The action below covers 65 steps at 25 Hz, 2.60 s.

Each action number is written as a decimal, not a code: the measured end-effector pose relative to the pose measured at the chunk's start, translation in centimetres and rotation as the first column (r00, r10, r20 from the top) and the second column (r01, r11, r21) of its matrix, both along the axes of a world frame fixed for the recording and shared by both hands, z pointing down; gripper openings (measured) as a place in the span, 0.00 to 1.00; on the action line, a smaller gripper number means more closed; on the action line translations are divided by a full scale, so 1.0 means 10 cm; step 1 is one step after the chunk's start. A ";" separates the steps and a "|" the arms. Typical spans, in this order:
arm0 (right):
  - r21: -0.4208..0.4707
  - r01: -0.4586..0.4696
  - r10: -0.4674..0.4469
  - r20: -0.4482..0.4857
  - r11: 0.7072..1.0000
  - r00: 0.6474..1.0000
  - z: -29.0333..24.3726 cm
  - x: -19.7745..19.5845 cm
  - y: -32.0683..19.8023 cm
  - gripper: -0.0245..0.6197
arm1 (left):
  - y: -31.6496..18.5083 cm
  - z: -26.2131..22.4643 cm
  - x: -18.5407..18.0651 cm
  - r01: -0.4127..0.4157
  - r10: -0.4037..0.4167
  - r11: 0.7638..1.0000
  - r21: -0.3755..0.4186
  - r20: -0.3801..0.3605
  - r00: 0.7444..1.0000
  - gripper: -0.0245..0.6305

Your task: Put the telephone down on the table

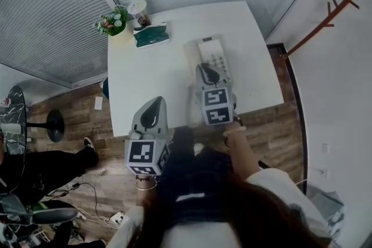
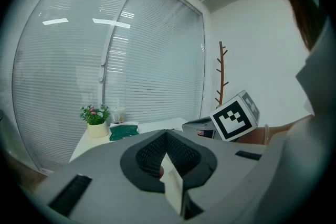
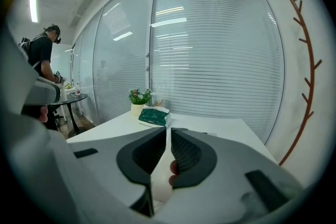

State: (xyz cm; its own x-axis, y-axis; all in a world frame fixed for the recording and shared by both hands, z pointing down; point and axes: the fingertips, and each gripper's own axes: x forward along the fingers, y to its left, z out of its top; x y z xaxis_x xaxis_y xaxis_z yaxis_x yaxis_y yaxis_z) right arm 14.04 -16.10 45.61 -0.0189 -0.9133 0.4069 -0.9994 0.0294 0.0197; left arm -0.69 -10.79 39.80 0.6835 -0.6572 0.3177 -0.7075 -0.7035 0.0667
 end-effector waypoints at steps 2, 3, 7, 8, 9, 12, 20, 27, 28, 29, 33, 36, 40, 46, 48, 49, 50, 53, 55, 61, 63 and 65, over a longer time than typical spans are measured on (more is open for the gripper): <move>-0.010 0.001 -0.001 0.002 1.000 1.000 0.04 0.01 -0.03 0.09 | -0.04 0.03 0.01 -0.002 0.002 1.000 -0.004 0.003 1.000 0.04; -0.015 0.003 -0.003 0.004 1.000 1.000 0.06 0.01 -0.05 0.13 | -0.06 0.04 0.02 -0.005 0.005 1.000 -0.003 0.006 1.000 0.04; -0.033 0.010 -0.009 0.009 0.999 1.000 0.13 0.01 -0.11 0.14 | -0.12 0.09 0.05 -0.014 0.014 1.000 -0.018 0.013 1.000 0.04; -0.038 0.014 -0.013 0.014 0.999 1.000 0.15 0.01 -0.12 0.17 | -0.13 0.10 0.07 -0.017 0.017 1.000 -0.022 0.014 1.000 0.04; -0.045 0.018 -0.017 0.020 0.999 1.000 0.16 0.01 -0.14 0.19 | -0.14 0.10 0.08 -0.020 0.021 1.000 -0.023 0.014 1.000 0.04; -0.064 0.028 -0.026 0.036 0.998 0.999 0.22 0.00 -0.19 0.22 | -0.18 0.09 0.12 -0.027 0.027 0.999 -0.028 0.013 1.000 0.04; -0.089 0.021 -0.018 0.033 0.996 0.999 0.34 0.01 -0.28 0.32 | -0.27 0.19 0.14 -0.042 0.044 0.998 -0.044 0.035 0.998 0.04; -0.106 -0.004 0.008 0.034 0.994 0.999 0.45 0.04 -0.36 0.37 | -0.34 0.21 0.13 -0.060 0.063 0.997 -0.047 0.056 0.996 0.04; -0.109 -0.006 0.010 0.036 0.994 0.999 0.46 0.04 -0.37 0.37 | -0.34 0.22 0.13 -0.063 0.066 0.997 -0.049 0.058 0.996 0.04; -0.111 -0.008 0.012 0.038 0.994 0.999 0.47 0.04 -0.38 0.37 | -0.36 0.23 0.12 -0.065 0.068 0.997 -0.051 0.061 0.996 0.04; -0.117 -0.018 0.022 0.035 0.993 0.999 0.51 0.04 -0.43 0.38 | -0.40 0.26 0.12 -0.082 0.086 0.995 -0.058 0.075 0.993 0.04; -0.131 -0.022 0.026 0.033 0.991 0.999 0.57 0.05 -0.46 0.40 | -0.43 0.27 0.14 -0.096 0.100 0.994 -0.062 0.077 0.992 0.04; -0.157 -0.020 0.026 0.033 0.987 0.999 0.66 0.04 -0.48 0.42 | -0.48 0.30 0.17 -0.115 0.121 0.991 -0.068 0.082 0.989 0.04; -0.182 -0.040 0.045 0.022 0.982 0.999 0.76 0.08 -0.49 0.42 | -0.52 0.34 0.19 -0.136 0.143 0.988 -0.079 0.086 0.986 0.04; -0.189 -0.046 0.052 0.025 0.981 0.998 0.78 0.09 -0.50 0.42 | -0.53 0.35 0.20 -0.142 0.149 0.986 -0.082 0.090 0.985 0.04; -0.191 -0.049 0.055 0.026 0.980 0.998 0.79 0.10 -0.50 0.42 | -0.53 0.36 0.21 -0.145 0.153 0.986 -0.084 0.091 0.984 0.04; -0.193 -0.051 0.057 0.027 0.980 0.998 0.81 0.10 -0.50 0.42 | -0.54 0.37 0.21 -0.147 0.155 0.985 -0.086 0.091 0.984 0.04; -0.203 -0.053 0.060 0.028 0.978 0.998 0.85 0.09 -0.52 0.42 | -0.56 0.39 0.21 -0.150 0.158 0.984 -0.093 0.092 0.983 0.04; -0.212 -0.052 0.060 0.030 0.976 0.998 0.88 0.08 -0.52 0.42 | -0.58 0.40 0.20 -0.150 0.159 0.984 -0.096 0.093 0.983 0.04; -0.234 -0.061 0.071 0.033 0.970 0.997 0.96 0.09 -0.53 0.42 | -0.62 0.43 0.17 -0.143 0.153 0.984 -0.104 0.098 0.983 0.04; -0.238 -0.070 0.080 0.033 0.969 0.996 0.99 0.10 -0.54 0.42 | -0.63 0.45 0.17 -0.142 0.152 0.984 -0.108 0.100 0.983 0.04; -0.241 -0.079 0.090 0.034 0.967 0.995 1.02 0.11 -0.56 0.42 | -0.64 0.46 0.16 -0.141 0.152 0.984 -0.112 0.103 0.983 0.04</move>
